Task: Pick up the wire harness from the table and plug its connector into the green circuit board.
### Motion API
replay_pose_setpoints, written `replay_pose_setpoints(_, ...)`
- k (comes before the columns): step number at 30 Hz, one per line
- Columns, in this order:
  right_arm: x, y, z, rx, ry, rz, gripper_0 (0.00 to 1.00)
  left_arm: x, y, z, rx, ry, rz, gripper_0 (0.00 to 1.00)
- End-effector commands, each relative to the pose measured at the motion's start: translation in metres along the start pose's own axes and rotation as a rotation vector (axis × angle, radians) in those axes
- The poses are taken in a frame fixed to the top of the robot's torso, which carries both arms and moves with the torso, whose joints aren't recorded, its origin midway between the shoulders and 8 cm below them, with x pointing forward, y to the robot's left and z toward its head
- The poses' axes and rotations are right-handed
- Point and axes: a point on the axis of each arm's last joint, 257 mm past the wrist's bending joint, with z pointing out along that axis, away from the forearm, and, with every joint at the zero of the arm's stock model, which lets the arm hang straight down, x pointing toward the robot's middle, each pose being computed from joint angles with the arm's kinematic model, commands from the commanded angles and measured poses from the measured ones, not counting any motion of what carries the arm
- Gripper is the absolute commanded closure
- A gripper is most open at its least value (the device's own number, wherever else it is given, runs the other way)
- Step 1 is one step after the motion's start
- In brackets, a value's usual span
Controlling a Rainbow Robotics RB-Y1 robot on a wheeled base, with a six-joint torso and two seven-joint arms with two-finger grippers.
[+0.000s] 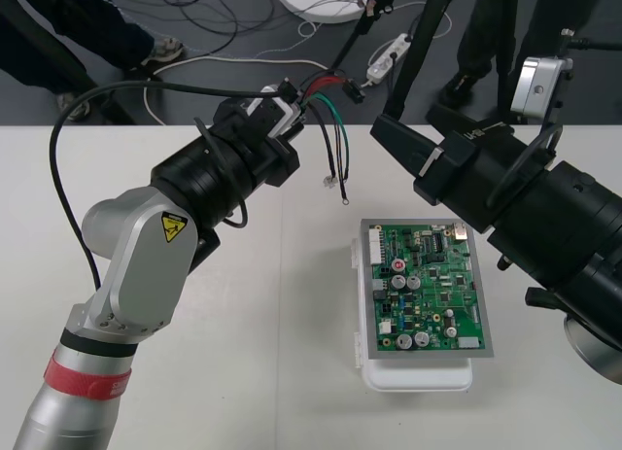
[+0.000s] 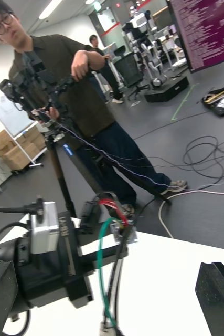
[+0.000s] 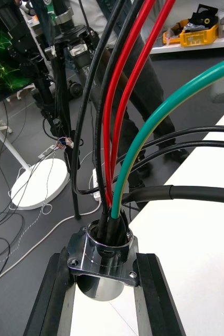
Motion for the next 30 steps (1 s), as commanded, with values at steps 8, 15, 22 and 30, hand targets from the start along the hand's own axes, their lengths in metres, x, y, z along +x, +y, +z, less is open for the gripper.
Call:
replay_pose_setpoints(8, -0.009, 0.056, 0.009, -0.125, -0.024, -0.075, 0.0, -0.03, 0.009, -0.003, -0.05, -0.076, -0.013, 1.0)
replay_pose_setpoints(15, -0.011, 0.058, 0.011, -0.131, -0.035, -0.143, 0.0, -0.029, 0.01, -0.003, -0.053, -0.074, -0.007, 1.0)
replay_pose_setpoints(22, -0.009, 0.048, 0.018, -0.114, -0.031, -0.219, 0.0, -0.029, 0.01, -0.003, -0.055, -0.072, -0.002, 1.0)
replay_pose_setpoints(30, -0.005, 0.034, 0.032, -0.091, -0.024, -0.199, 0.0, -0.029, 0.01, -0.003, -0.054, -0.072, -0.002, 1.0)
